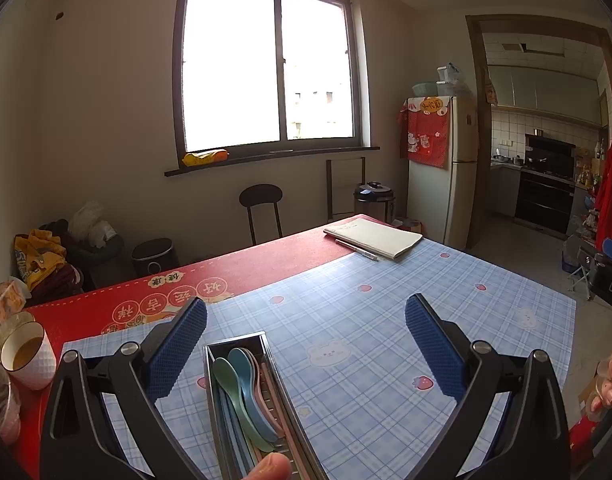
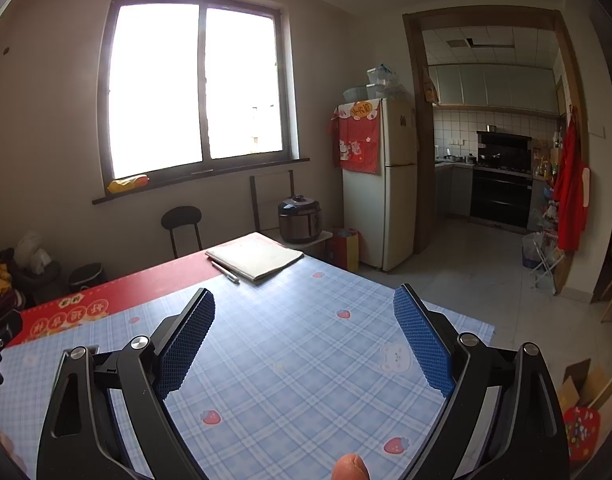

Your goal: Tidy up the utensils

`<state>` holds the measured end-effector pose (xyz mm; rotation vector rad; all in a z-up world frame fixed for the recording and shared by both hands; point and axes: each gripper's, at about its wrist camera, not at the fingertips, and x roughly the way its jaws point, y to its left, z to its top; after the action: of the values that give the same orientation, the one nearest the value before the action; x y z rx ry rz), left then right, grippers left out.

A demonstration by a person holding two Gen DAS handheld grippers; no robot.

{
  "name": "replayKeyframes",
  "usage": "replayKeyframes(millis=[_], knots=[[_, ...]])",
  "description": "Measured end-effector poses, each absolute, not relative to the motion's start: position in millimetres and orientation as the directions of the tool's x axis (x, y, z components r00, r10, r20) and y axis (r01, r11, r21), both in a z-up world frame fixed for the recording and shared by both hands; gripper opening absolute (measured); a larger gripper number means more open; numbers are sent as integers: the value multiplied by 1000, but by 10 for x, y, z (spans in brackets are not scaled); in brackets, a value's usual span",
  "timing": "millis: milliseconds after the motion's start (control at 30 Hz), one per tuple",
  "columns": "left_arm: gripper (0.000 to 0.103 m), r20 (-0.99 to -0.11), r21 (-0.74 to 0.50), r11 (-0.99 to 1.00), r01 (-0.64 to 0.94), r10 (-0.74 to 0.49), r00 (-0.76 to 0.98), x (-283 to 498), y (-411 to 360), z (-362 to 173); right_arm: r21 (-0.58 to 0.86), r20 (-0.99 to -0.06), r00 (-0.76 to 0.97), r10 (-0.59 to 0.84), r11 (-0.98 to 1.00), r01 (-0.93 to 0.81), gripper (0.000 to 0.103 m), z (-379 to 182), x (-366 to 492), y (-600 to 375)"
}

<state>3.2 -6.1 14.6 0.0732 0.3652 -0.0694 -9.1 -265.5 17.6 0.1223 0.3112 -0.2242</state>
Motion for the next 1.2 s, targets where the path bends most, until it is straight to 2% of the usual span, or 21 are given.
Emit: replayKeyframes(millis=[1200], knots=[[97, -371, 58, 995, 79, -52, 927, 64, -29, 70, 92, -336, 920, -202, 965, 246, 88, 126, -49, -2641]])
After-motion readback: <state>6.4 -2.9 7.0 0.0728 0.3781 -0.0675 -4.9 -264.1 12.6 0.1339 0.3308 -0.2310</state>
